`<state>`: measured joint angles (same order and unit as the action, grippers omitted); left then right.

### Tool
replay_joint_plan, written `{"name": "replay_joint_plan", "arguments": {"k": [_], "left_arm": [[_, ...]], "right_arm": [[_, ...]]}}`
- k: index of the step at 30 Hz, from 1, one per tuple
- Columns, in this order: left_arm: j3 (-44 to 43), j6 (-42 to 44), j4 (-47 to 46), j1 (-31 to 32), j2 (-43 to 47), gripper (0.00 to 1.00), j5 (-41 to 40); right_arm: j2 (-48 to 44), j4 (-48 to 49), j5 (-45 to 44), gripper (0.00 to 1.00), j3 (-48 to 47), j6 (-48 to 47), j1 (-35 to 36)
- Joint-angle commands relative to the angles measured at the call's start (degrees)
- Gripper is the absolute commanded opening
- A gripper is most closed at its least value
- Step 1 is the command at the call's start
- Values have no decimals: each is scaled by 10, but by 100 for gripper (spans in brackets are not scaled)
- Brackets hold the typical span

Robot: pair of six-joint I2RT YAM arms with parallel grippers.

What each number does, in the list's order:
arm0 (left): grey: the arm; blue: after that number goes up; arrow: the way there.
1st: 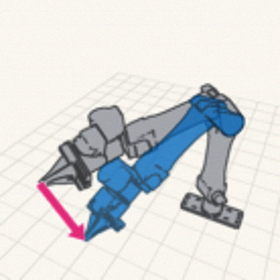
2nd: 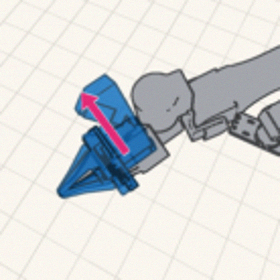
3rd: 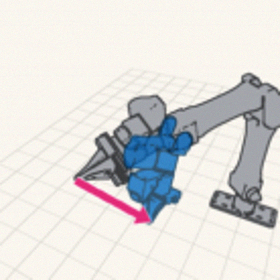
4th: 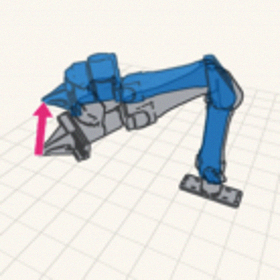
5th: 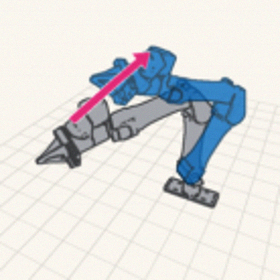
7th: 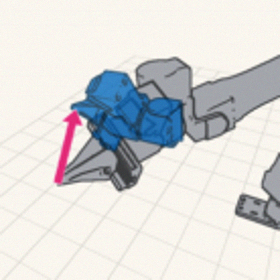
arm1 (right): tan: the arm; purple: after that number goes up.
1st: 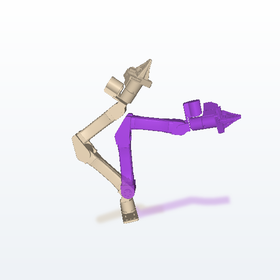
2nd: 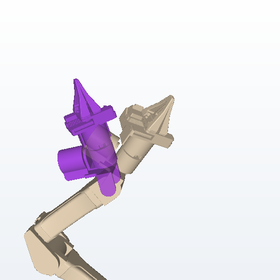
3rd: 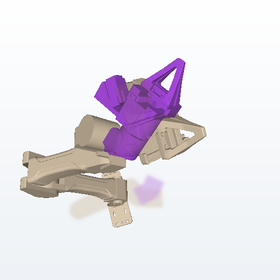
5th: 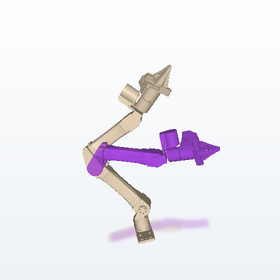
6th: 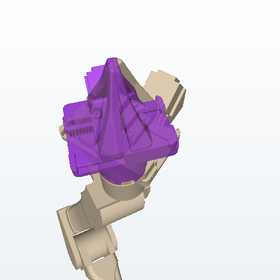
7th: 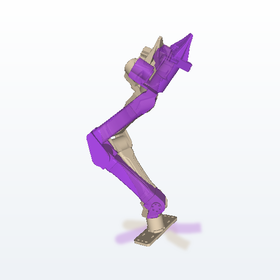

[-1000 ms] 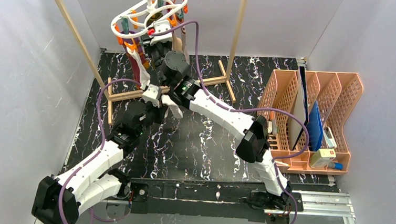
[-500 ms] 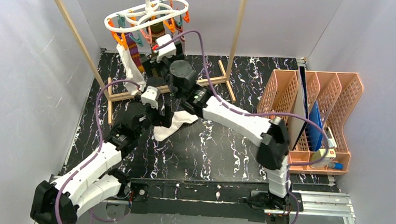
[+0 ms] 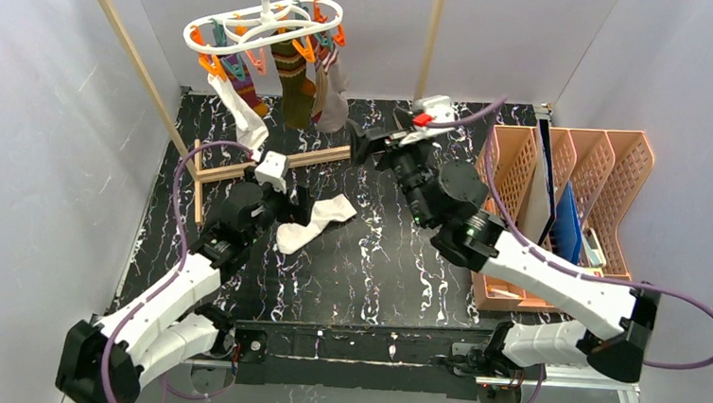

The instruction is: Remove the socks clipped to the hanger

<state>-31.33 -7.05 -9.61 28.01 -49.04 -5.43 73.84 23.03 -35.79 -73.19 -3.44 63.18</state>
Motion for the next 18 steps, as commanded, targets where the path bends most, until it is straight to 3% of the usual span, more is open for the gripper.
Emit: {"name": "replay_joint_plan", "arguments": {"k": [1, 8, 18], "left_arm": [[-36, 12, -104, 4, -64, 94, 18], [-114, 14, -221, 4, -222, 94, 17], [-229, 30, -314, 4, -405, 94, -17]], "right_arm": [[-56, -10, -52, 96, 53, 19, 2], [-112, -47, -67, 96, 84, 24, 2], [-127, -68, -66, 96, 92, 18, 2]]}}
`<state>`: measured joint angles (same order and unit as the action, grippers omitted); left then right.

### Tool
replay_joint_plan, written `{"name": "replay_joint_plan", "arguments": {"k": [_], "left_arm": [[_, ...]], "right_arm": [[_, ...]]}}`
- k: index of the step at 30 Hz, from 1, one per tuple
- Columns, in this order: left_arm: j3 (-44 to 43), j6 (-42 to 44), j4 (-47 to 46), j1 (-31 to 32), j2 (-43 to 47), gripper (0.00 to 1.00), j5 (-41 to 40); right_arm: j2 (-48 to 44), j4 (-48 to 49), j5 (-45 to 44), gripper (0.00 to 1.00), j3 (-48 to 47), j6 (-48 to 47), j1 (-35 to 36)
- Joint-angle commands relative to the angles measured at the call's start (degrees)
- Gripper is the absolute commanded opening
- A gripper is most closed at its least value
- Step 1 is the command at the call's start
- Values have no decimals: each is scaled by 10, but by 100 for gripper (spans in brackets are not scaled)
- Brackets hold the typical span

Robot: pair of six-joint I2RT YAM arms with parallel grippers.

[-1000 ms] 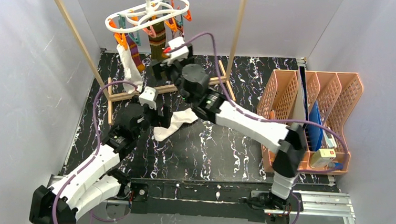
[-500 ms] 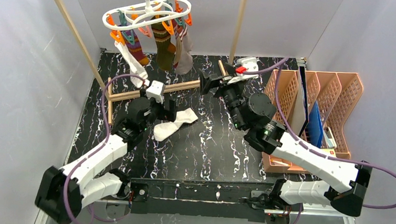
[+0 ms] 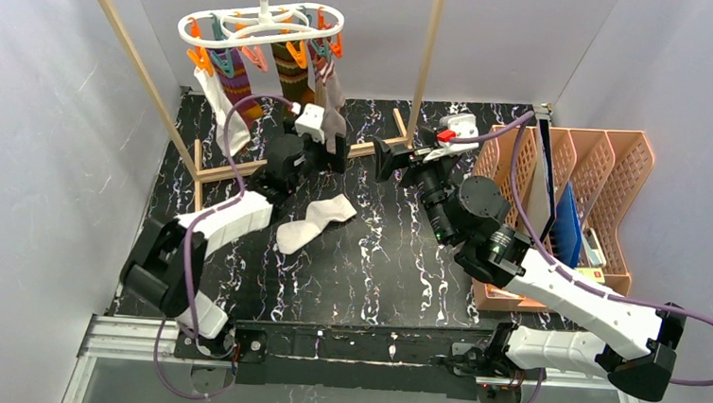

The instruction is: Remove the socks clipped to the hanger

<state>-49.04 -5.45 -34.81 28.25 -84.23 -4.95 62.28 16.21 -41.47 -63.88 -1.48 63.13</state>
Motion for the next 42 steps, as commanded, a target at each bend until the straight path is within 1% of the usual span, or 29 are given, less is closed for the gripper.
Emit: {"name": "replay_joint_plan", "arguments": {"k": [1, 2, 3, 4, 5, 7, 8, 10, 13, 16, 22, 26, 31, 35, 42], "left_arm": [[-63, 17, -69, 1, -71, 94, -29], [-74, 19, -76, 1, -88, 91, -40], [-84, 20, -83, 1, -103, 83, -49], [-92, 23, -89, 1, -115, 74, -57], [-99, 24, -94, 1, -125, 61, -65], [-110, 19, -102, 1, -138, 13, -88], [-113, 18, -103, 1, -142, 0, -96], [-113, 25, -103, 1, -144, 0, -99], [-92, 29, -105, 1, -121, 0, -91], [-45, 22, -102, 1, -63, 0, -80], [63, 0, -84, 5, 47, 0, -72], [107, 3, -60, 7, 98, 0, -72], [136, -7, -48, 11, 121, 0, -57], [151, -15, -48, 14, 124, 0, -50], [183, -19, -64, 20, 136, 0, -50]], "right_arm": [[-11, -2, -8, 96, -2, -2, 2], [-11, -6, -8, 96, -4, -3, 2], [-11, -11, -7, 96, -6, -4, 2], [-12, -16, -8, 96, -8, -4, 2], [-13, -19, -8, 96, -8, -4, 2], [-15, -23, -6, 95, -7, -5, 2], [-16, -23, -6, 95, -7, -5, 2], [-13, -24, -4, 95, -6, -5, 2], [-2, -26, 3, 94, -9, -2, 2], [25, -36, 12, 92, -31, -4, 8], [96, -2, 34, 92, -88, -15, 31], [140, 25, 59, 93, -135, -22, 34], [205, 45, 69, 94, -207, -45, 35], [254, 57, 56, 95, -269, -73, 31], [321, 38, 78, 96, -370, -57, -2]]}}
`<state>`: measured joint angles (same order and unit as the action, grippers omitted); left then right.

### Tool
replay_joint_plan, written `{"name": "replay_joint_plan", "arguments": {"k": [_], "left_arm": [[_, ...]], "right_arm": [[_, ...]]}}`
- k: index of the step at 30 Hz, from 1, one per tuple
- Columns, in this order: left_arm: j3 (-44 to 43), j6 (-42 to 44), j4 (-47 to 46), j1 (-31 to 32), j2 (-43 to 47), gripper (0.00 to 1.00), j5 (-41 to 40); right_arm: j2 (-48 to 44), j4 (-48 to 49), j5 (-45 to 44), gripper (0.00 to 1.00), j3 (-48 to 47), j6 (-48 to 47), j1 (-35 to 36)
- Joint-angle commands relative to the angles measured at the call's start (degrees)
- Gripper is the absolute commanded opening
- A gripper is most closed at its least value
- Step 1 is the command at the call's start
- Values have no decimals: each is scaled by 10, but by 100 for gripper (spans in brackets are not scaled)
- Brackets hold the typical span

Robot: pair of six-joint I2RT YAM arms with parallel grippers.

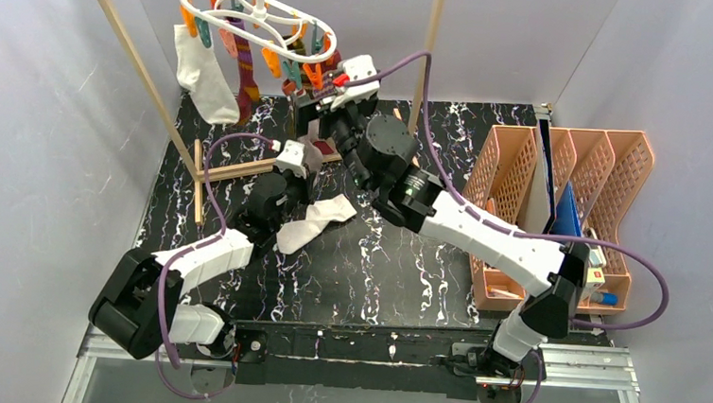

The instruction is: Remove the socks clipped to the hanger

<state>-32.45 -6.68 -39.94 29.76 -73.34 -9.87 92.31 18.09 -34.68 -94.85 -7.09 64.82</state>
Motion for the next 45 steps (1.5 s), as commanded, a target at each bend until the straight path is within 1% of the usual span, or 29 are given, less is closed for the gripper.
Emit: {"name": "replay_joint_plan", "arguments": {"k": [1, 7, 12, 20, 25, 28, 30, 36, 45], "left_arm": [[19, -5, -14, 6, 30, 0, -3], [15, 2, -14, 7, 28, 0, 0], [12, -1, -14, 8, 23, 0, 4], [9, -2, -15, 9, 17, 0, 6], [9, 1, -15, 9, 17, 0, 6], [9, 1, -15, 10, 15, 0, 7], [8, 1, -14, 10, 14, 0, 8], [7, 4, -11, 11, 17, 0, 7], [6, 4, -9, 12, 19, 0, 8]], "right_arm": [[29, 15, 13, 96, -72, 3, -22], [65, -18, 43, 94, -117, 39, -29], [63, -20, 61, 93, -100, 54, -16], [77, -28, 52, 92, -104, 66, -7], [99, -38, 16, 87, -129, 67, -7], [133, -63, -36, 86, -178, 67, -7], [151, -74, -54, 85, -202, 66, -7], [189, -63, -106, 81, -250, 38, -6], [220, -55, -127, 79, -296, 15, -6]]}}
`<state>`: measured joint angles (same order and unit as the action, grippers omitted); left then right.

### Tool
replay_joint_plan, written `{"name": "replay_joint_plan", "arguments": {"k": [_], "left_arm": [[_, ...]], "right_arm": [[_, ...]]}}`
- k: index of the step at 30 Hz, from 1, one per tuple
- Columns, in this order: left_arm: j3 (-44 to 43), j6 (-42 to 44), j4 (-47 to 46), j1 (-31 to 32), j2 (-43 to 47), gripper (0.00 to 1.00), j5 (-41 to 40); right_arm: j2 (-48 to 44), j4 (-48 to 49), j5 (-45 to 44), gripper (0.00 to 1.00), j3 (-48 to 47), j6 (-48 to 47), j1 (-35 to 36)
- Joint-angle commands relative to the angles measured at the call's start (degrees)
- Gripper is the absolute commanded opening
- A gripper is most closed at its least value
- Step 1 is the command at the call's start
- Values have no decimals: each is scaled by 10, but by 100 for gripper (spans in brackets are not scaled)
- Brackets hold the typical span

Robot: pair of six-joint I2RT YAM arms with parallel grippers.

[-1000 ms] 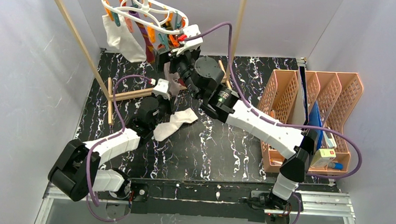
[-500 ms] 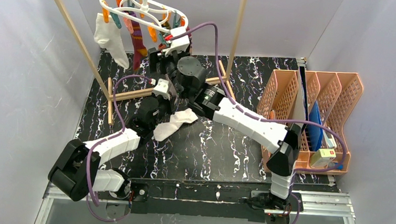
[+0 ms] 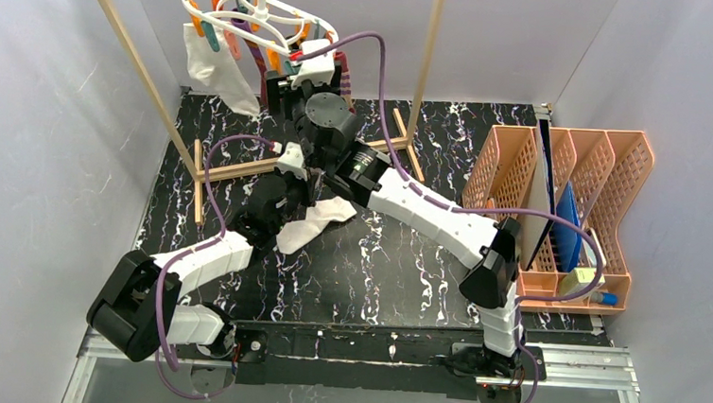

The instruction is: Remove the socks clipped to the hanger

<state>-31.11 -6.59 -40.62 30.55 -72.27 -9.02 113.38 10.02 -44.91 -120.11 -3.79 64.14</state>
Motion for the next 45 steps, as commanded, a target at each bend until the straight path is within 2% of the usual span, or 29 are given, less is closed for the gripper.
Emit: {"name": "replay_joint_plan", "arguments": {"k": [1, 24, 45], "left_arm": [[-7, 3, -1, 4, 9, 0, -1], [-5, 6, 7, 8, 18, 0, -5], [-7, 10, 12, 13, 13, 0, -7]], "right_arm": [[14, 25, -27, 79, -48, -19, 1], [70, 51, -66, 75, -95, -50, -10], [82, 25, -48, 73, -98, -2, -38]]}}
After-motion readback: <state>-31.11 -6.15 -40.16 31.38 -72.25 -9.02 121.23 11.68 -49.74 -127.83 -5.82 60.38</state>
